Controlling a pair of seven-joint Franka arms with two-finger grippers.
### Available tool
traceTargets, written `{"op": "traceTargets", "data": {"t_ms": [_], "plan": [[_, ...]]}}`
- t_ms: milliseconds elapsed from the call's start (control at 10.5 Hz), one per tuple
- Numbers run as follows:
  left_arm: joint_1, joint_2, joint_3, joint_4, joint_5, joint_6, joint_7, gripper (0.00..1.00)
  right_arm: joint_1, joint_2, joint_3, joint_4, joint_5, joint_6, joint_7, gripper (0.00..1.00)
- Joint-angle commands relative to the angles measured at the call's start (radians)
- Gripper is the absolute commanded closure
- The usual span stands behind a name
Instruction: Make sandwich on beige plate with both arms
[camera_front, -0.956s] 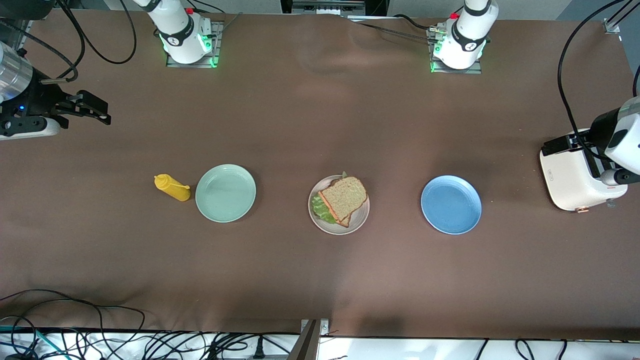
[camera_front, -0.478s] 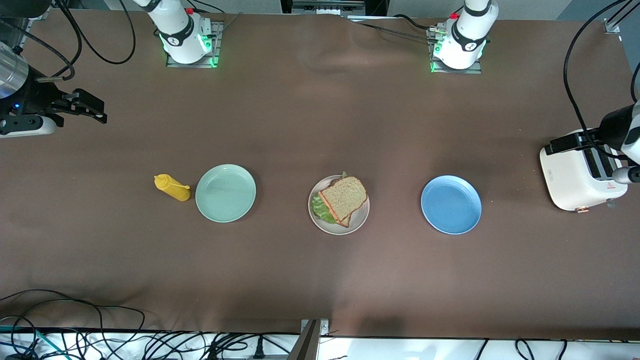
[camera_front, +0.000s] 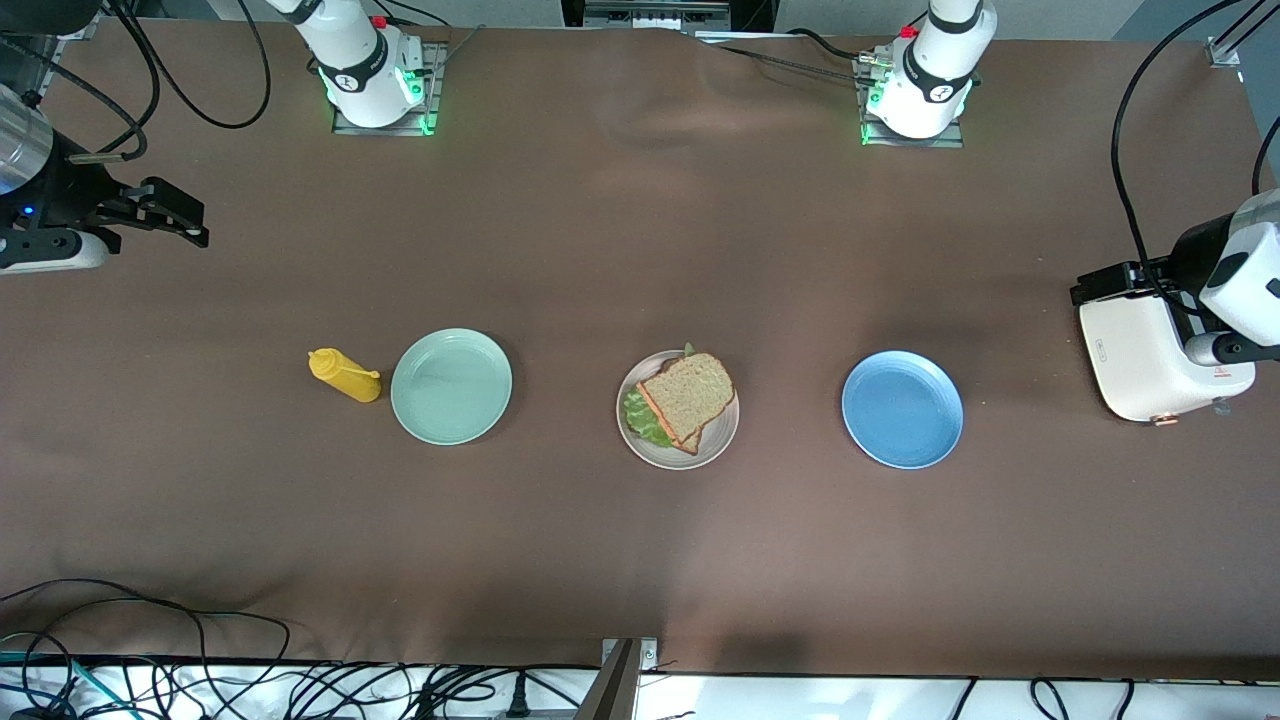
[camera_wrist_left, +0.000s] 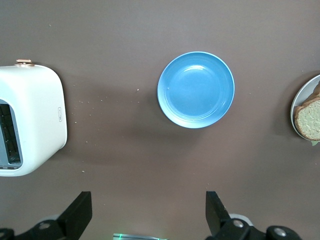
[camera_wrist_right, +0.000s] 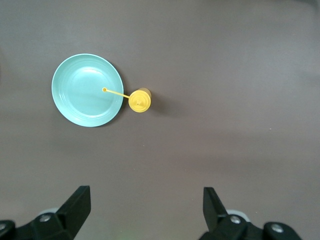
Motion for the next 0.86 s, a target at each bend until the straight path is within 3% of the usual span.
{"op": "traceTargets", "data": {"t_ms": [0, 765], "plan": [[0.006, -0.026, -0.009, -0.019, 0.024, 0.003, 0.031, 0.0, 0.0, 0.0, 0.0, 0.02, -0.017, -0.025, 0.002, 0.0], [0.007, -0.025, -0.006, 0.0, 0.026, 0.004, 0.078, 0.0, -0.002, 0.0, 0.0, 0.031, -0.02, -0.03, 0.002, 0.0]]}}
